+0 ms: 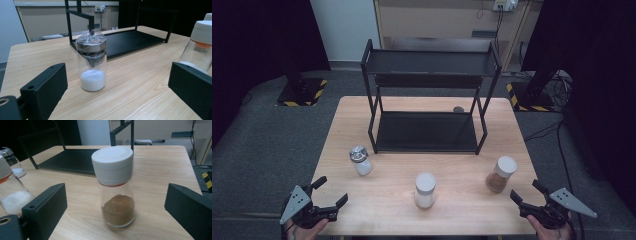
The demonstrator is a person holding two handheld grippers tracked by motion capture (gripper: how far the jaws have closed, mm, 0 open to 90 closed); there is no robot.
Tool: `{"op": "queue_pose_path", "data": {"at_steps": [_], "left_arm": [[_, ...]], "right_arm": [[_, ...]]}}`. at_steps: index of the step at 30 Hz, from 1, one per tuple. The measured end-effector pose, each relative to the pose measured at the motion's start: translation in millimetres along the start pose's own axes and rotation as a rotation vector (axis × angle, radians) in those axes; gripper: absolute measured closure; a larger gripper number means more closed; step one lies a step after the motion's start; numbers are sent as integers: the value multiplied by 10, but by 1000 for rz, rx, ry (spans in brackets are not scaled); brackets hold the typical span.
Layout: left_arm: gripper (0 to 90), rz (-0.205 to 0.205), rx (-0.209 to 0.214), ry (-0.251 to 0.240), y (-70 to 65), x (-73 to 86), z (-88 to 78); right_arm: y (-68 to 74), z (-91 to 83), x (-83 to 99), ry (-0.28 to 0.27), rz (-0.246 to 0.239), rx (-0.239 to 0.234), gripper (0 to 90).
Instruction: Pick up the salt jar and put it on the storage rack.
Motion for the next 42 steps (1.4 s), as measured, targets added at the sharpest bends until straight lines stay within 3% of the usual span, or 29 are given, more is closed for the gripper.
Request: {"op": "queue_pose_path", "data": {"at_steps": [6, 14, 25, 29, 32, 42], "left_arm": [[8, -9, 0, -1, 28, 23, -10], [7, -16, -18, -5, 25, 27, -19], [4, -33, -28, -7, 36, 26, -43], [7, -17, -21, 15, 31, -28, -41], [5, -29, -13, 19, 42, -69, -42], [3, 11, -13, 41, 101, -322, -36]], "right_arm": [[19, -35, 16, -15, -41, 10, 39], [-26, -63, 40, -26, -16, 27, 28], [-10, -53, 37, -22, -22, 32, 28], [-10, -55, 35, -23, -26, 30, 28], [-8, -53, 32, -18, -20, 31, 29], [-14, -56, 33, -20, -13, 28, 29]]}}
Point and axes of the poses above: each handheld gripper's, and its own axes: z roughly forward along the jaws, x roughly out of its underside, y roughly to its left, the point moved 5 cm from there along z, roughly forward along the jaws, and after that the axes turned 14 degrees about z, right-handed, at the moved point
